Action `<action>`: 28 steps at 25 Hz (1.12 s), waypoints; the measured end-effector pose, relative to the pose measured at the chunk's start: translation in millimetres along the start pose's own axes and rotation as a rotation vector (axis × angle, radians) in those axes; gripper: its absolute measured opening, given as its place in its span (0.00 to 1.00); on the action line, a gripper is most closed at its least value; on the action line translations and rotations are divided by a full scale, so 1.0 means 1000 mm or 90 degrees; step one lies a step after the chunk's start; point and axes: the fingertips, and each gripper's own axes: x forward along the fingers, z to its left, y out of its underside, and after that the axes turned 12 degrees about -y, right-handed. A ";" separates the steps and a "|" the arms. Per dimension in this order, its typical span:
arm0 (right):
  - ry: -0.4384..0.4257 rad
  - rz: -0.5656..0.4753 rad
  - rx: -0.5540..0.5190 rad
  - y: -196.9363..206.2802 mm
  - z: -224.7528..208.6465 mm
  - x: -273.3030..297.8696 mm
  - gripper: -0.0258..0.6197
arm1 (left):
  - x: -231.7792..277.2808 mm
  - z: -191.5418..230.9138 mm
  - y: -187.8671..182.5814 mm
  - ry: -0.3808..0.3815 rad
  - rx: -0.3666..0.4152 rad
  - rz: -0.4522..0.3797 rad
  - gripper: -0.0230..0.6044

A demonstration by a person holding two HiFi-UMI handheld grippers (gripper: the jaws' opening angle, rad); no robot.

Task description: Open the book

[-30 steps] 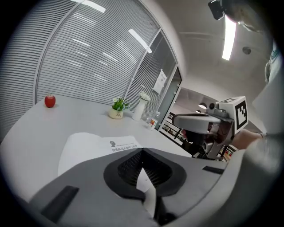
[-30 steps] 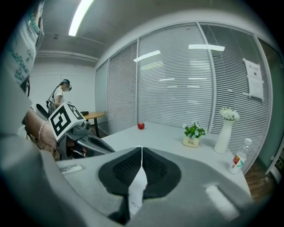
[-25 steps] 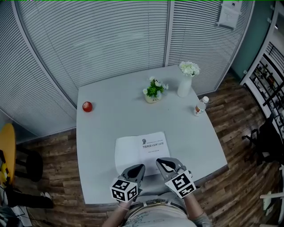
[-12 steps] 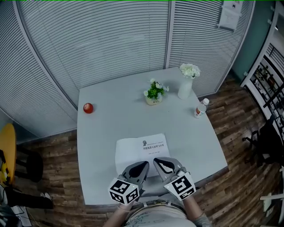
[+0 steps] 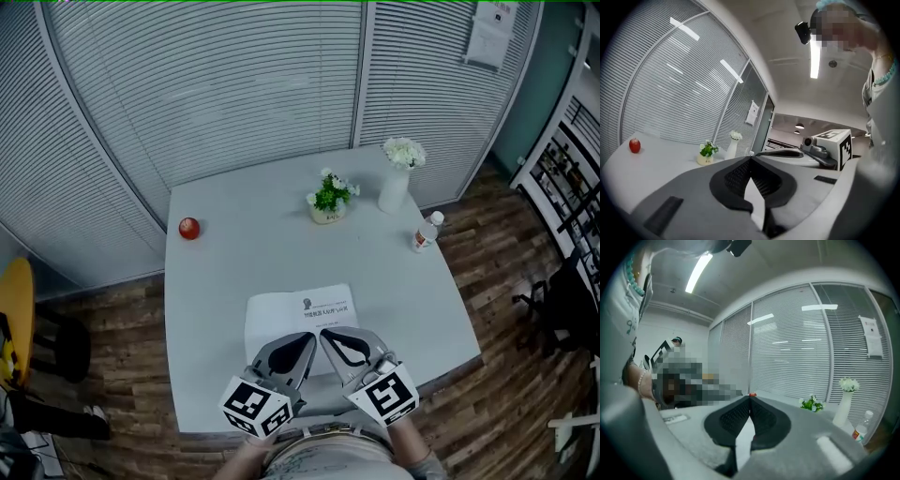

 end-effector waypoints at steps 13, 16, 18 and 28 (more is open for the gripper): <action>-0.007 -0.047 -0.025 -0.034 0.001 -0.002 0.04 | -0.006 0.003 -0.029 -0.035 0.024 -0.048 0.03; -0.007 -0.045 -0.023 -0.033 0.001 -0.002 0.04 | -0.005 0.002 -0.027 -0.041 0.033 -0.047 0.03; -0.009 -0.042 -0.023 -0.031 0.002 -0.003 0.04 | -0.005 0.001 -0.027 -0.042 0.032 -0.045 0.03; -0.007 -0.030 -0.016 -0.026 -0.001 -0.005 0.04 | -0.003 0.001 -0.013 -0.032 0.024 -0.025 0.03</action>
